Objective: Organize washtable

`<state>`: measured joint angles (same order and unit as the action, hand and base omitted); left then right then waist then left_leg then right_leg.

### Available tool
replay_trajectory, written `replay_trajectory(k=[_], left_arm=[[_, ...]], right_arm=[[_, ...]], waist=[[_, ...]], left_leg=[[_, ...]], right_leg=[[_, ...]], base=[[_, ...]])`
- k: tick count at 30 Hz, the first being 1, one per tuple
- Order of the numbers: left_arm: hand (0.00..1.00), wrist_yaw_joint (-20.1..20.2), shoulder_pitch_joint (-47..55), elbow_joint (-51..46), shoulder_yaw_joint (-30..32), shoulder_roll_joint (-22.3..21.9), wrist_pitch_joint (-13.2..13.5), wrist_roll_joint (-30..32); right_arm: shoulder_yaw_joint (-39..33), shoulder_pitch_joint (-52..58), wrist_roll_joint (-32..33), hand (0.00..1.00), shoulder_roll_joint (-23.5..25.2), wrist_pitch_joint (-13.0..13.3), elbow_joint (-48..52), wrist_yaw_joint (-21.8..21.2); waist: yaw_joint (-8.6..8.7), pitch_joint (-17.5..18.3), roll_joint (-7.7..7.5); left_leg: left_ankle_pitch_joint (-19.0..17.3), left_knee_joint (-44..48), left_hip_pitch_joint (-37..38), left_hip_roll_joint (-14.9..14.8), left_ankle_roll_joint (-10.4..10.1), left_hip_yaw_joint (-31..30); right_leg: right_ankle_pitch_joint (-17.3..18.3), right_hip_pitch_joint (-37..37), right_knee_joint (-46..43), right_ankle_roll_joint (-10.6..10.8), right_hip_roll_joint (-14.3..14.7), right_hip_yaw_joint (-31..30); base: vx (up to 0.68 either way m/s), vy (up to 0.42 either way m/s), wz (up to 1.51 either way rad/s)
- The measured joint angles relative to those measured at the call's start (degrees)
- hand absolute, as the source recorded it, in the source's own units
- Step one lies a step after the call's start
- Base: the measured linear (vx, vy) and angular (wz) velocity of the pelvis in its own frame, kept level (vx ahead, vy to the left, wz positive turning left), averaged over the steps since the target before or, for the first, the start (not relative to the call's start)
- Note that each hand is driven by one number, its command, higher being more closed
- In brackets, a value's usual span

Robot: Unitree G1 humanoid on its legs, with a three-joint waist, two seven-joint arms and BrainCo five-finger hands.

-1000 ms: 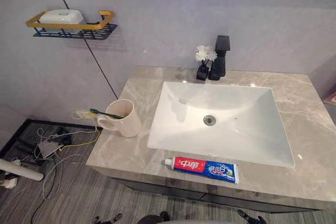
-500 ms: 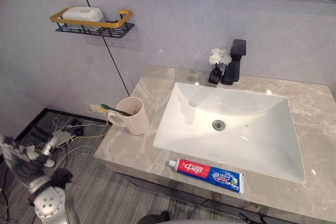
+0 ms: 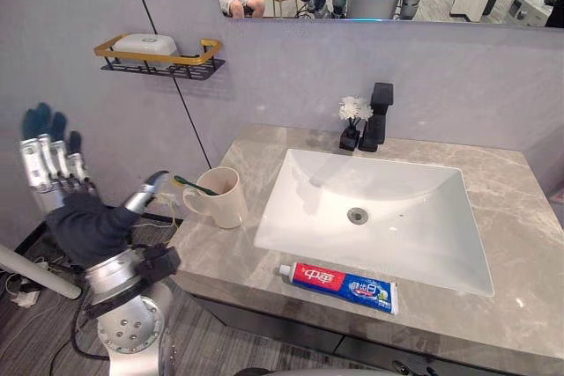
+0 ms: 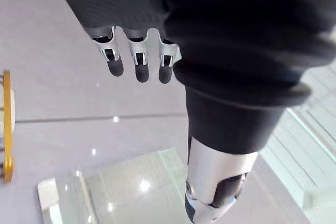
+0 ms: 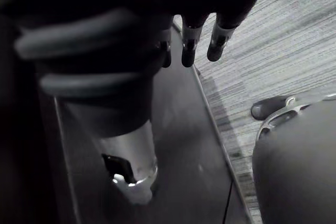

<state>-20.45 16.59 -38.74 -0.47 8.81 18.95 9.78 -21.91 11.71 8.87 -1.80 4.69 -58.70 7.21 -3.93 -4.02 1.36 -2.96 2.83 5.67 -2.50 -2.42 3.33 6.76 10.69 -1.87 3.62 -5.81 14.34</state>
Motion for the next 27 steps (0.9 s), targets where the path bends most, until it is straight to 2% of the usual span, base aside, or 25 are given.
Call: replay_trajectory(k=[6, 13, 16, 22, 23, 27], left_arm=[[0.0, 5.29, 0.18, 2.56, -10.06, 5.11, 0.07, 2.84], [0.0, 10.69, 0.21, 10.36, -17.61, 9.79, 0.01, 5.18], [0.0, 11.96, 0.36, 14.07, -18.11, 11.21, -0.37, 7.94], [0.0, 13.23, 0.74, 17.0, -19.77, 12.66, -0.57, 13.53], [0.0, 14.13, 0.93, 17.62, -20.62, 13.16, -0.54, 16.11], [0.0, 14.25, 0.98, 19.23, -21.92, 13.55, -0.57, 16.63]], right_arm=[[0.6, -0.28, -0.54, 0.0, -0.94, -0.12, -2.07, -0.07], [1.24, -1.23, -1.81, 0.0, -1.8, -0.24, -3.05, -0.09], [1.24, -1.66, -2.39, 0.0, -2.31, -0.26, -2.95, -0.08], [1.21, -2.33, -2.67, 0.0, -3.44, -0.26, -2.89, -0.07], [1.21, -2.43, -2.74, 0.0, -3.64, -0.27, -2.87, -0.07], [1.2, -2.49, -2.75, 0.0, -3.81, -0.27, -2.74, -0.07]], waist=[[0.2, 0.04, -0.1], [0.55, 0.08, 0.26], [1.53, 0.25, 0.68], [1.8, -0.09, 1.68], [1.91, -0.43, 2.56], [2.15, -0.49, 2.57]], left_leg=[[0.01, -0.09, 0.04, -0.1, -0.02, 1.16], [0.24, -0.88, 0.28, 0.34, 0.04, 1.48], [0.33, -1.11, 0.28, 0.38, 0.06, 1.46], [1.17, -2.86, 1.0, 0.48, -0.03, 1.49], [1.17, -2.97, 1.37, 0.48, -0.04, 1.31], [1.16, -3.11, 1.38, 0.5, -0.03, 1.24]], right_leg=[[-0.22, -0.42, 0.14, -0.04, 0.19, -1.06], [-0.34, -0.93, 0.17, -0.04, 0.42, -1.66], [-0.67, -0.91, 0.65, -0.18, 0.46, -1.67], [-1.45, -0.44, 2.13, -0.19, 0.63, -1.69], [-1.44, 0.07, 2.34, -0.19, 0.7, -1.5], [-1.45, 0.12, 2.58, -0.19, 0.69, -1.4]], base=[[0.01, -0.012, -0.1], [-0.02, -0.007, -0.04], [0.0, 0.0, 0.0], [0.0, -0.005, 0.01], [-0.03, -0.031, 0.04], [-0.02, -0.013, 0.01]])
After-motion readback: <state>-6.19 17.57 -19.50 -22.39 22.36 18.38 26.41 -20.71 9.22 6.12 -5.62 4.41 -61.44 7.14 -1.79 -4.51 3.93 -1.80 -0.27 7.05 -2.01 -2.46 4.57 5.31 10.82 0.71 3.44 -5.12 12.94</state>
